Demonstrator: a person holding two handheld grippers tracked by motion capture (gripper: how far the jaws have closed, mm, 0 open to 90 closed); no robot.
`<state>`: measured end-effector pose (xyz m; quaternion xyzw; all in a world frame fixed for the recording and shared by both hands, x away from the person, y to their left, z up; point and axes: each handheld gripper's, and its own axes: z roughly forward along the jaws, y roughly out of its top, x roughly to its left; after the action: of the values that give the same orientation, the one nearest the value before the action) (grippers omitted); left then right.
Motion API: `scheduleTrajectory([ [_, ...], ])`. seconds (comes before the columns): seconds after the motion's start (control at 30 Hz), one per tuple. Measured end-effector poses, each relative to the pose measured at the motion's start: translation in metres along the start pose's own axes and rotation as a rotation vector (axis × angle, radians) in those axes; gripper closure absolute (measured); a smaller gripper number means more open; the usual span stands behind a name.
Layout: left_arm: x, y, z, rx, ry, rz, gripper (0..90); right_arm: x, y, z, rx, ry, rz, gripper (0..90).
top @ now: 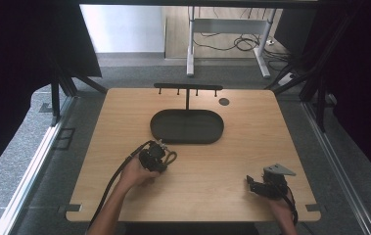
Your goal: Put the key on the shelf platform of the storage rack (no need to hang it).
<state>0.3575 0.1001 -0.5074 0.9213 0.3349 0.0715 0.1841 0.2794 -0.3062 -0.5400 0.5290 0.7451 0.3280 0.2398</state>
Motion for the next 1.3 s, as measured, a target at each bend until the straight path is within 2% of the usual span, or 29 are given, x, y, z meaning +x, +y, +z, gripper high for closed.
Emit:
scheduleTrajectory([
  [0.17,-0.001,-0.001,-0.005,-0.022,-0.001,0.0,66.8,-0.001,0.0,-0.001,-0.007,-0.005,0.005,25.7],
  [0.37,-0.008,0.0,-0.017,-0.059,-0.015,0.026,66.8,-0.001,0.001,-0.003,-0.014,-0.004,0.009,25.7],
  [0.7,-0.014,0.003,-0.029,-0.086,-0.021,0.043,66.8,0.0,0.001,-0.003,-0.013,-0.003,0.005,25.7],
  [1.13,-0.018,0.003,-0.03,-0.096,-0.046,0.065,66.7,0.001,0.001,-0.002,-0.005,-0.003,0.0,25.7],
  [1.3,-0.019,0.001,-0.026,-0.09,-0.059,0.077,66.6,0.005,0.001,-0.001,-0.006,-0.005,-0.009,25.5],
])
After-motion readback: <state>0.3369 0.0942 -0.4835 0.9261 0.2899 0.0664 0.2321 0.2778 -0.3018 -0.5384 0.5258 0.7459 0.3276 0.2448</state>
